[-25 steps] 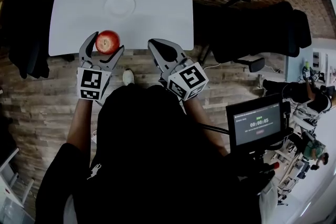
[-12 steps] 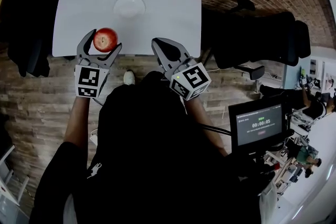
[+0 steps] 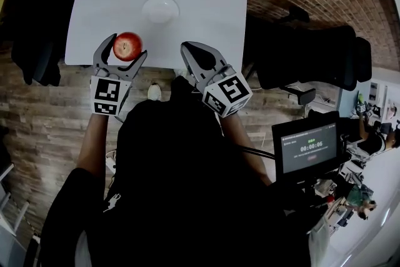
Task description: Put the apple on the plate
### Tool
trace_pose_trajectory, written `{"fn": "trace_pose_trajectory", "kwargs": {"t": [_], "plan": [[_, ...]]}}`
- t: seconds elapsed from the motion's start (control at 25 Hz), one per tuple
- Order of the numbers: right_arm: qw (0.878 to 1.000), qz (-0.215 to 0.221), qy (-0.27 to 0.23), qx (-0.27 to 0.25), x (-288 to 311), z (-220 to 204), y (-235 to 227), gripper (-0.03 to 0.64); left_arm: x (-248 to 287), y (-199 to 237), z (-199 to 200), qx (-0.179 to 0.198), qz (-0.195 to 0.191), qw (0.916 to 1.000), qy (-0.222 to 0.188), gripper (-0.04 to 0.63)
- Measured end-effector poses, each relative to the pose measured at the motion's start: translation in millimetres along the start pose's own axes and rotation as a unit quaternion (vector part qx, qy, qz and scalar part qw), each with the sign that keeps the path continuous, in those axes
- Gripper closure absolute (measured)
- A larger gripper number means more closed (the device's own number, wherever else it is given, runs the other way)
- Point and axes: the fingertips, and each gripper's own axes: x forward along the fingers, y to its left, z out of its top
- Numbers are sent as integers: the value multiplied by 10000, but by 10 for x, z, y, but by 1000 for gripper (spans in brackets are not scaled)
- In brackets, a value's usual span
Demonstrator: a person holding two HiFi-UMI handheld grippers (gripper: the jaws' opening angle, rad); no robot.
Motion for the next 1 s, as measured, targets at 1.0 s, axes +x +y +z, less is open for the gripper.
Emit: {"fn": "trace_pose_trajectory", "kwargs": {"t": [1.0], "plan": [[9914,1204,378,-356,460,150,-589,614,599,-57,89,-490,687,9961,259,190]]}}
